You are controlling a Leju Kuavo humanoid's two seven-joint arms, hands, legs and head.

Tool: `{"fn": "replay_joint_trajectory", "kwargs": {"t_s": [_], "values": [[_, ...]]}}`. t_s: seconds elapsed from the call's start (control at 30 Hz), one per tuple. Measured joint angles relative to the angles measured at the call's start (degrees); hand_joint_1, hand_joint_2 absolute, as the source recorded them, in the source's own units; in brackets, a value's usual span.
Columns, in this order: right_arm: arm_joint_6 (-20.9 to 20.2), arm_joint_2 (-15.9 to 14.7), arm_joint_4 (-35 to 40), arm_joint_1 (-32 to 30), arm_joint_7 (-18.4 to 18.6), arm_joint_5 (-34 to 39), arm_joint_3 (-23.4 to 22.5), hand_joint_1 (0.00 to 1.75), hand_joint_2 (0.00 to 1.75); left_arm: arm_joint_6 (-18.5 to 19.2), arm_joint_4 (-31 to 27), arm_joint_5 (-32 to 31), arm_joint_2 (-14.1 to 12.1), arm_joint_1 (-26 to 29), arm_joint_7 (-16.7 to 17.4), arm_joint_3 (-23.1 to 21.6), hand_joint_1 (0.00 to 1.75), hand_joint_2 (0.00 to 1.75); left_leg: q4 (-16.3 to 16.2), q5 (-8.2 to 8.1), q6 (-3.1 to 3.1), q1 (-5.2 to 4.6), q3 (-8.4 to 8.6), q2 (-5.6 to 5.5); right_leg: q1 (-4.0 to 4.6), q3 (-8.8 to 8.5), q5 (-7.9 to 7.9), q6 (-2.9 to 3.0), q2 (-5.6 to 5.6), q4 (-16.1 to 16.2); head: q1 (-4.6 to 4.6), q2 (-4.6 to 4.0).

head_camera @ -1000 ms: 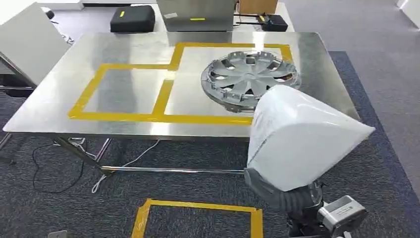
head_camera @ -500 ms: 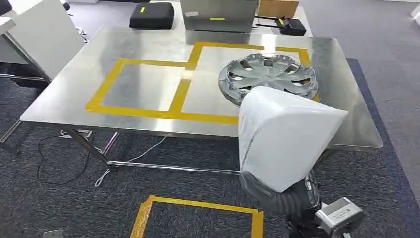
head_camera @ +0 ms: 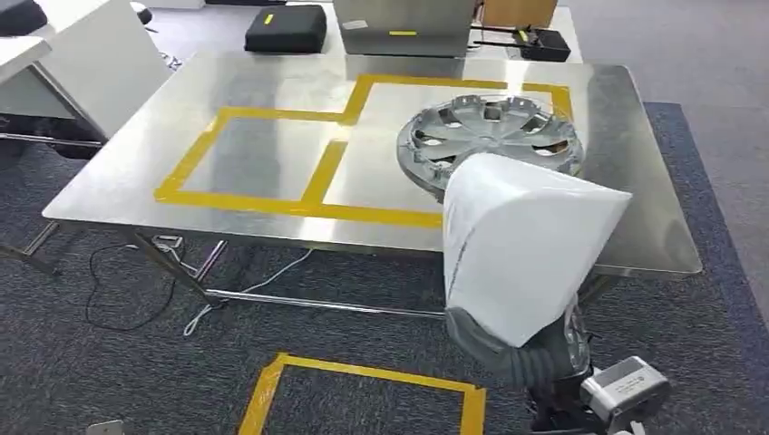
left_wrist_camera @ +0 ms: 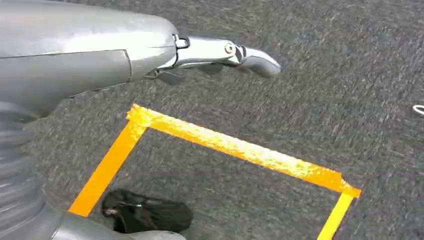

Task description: Take the parts from the cabinet and place them on the table.

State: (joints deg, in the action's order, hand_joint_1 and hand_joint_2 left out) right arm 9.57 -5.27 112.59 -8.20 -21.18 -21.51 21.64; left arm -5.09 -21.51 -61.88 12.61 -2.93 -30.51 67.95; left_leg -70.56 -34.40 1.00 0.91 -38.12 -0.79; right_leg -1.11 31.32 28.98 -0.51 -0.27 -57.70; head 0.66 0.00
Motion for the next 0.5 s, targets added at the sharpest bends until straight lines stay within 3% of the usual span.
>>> {"fn": "replay_joint_trajectory", "kwargs": {"t_s": [0.03,0.07,0.1,0.13,0.2,0.23,0.3,0.33,0.5], "values": [[-0.07,0.00,0.00,-0.01,0.00,-0.02,0.00,1.75,1.75,0.02,0.00,0.00,0.00,0.04,0.02,0.00,0.00,1.75,-4.14,-1.41,0.00,-0.03,-1.91,0.01,0.13,0.01,0.06,0.10,-0.25,-0.02,-0.02,0.00],[-0.11,0.00,-0.02,-0.02,0.00,-0.02,0.00,1.75,1.75,0.02,0.00,0.04,0.00,0.12,0.17,0.00,0.00,1.75,-5.70,-1.36,-0.11,-0.04,-2.62,0.01,0.26,-0.05,0.07,0.12,-0.39,-0.02,0.00,0.00],[-0.13,0.00,-0.02,-0.02,0.00,-0.02,0.00,1.75,1.75,0.02,0.00,0.04,-0.02,0.25,0.22,0.00,0.00,1.75,-4.31,0.21,-0.33,-0.08,-1.92,0.02,0.39,-0.14,0.09,0.13,-0.47,-0.02,0.00,0.00],[-0.17,0.00,-0.02,0.00,0.00,0.04,0.00,1.75,1.75,0.02,-0.02,0.04,-0.02,0.28,0.26,0.00,0.00,1.75,-1.35,2.17,-0.59,-0.13,-0.52,0.03,0.49,-0.24,0.12,0.16,-0.52,-0.02,-0.02,0.00],[-0.26,0.00,0.00,0.04,0.00,0.28,0.00,1.75,1.75,0.02,-0.02,0.04,-0.02,0.27,0.39,0.00,0.00,1.75,9.03,7.18,-1.59,-0.51,4.52,0.24,0.61,-0.53,0.22,0.11,-0.61,-0.01,-0.02,0.00],[-0.28,0.00,-0.02,0.01,0.00,0.35,0.00,1.75,1.75,0.02,-0.02,0.02,-0.04,0.24,0.42,-0.02,0.00,1.75,10.95,6.38,-2.00,-0.79,5.54,0.70,0.90,-0.41,0.34,-0.07,-0.66,-0.13,0.09,0.00],[-0.26,0.00,-0.02,0.04,0.04,0.40,-0.02,1.75,1.75,0.04,-0.02,0.09,0.04,0.11,0.48,-0.09,0.00,1.75,12.35,6.61,-1.40,-0.70,5.49,0.60,1.09,0.23,0.50,-0.22,-0.70,-0.59,0.16,0.00],[-0.26,0.00,0.00,-0.01,0.04,0.39,-0.02,1.75,1.75,0.04,-0.02,0.09,0.18,0.22,0.50,-0.11,0.00,1.75,12.26,6.57,-0.99,-0.74,5.50,0.61,1.02,0.21,0.39,0.48,-0.62,-0.42,0.06,0.00],[-0.04,0.00,0.00,0.05,0.00,0.29,0.02,1.75,1.75,0.17,-0.07,0.11,0.13,0.35,0.50,-0.17,0.00,1.75,12.22,6.55,-1.41,-0.88,5.48,0.60,0.93,-0.13,0.04,-0.16,-0.64,0.24,0.15,0.00]]}}
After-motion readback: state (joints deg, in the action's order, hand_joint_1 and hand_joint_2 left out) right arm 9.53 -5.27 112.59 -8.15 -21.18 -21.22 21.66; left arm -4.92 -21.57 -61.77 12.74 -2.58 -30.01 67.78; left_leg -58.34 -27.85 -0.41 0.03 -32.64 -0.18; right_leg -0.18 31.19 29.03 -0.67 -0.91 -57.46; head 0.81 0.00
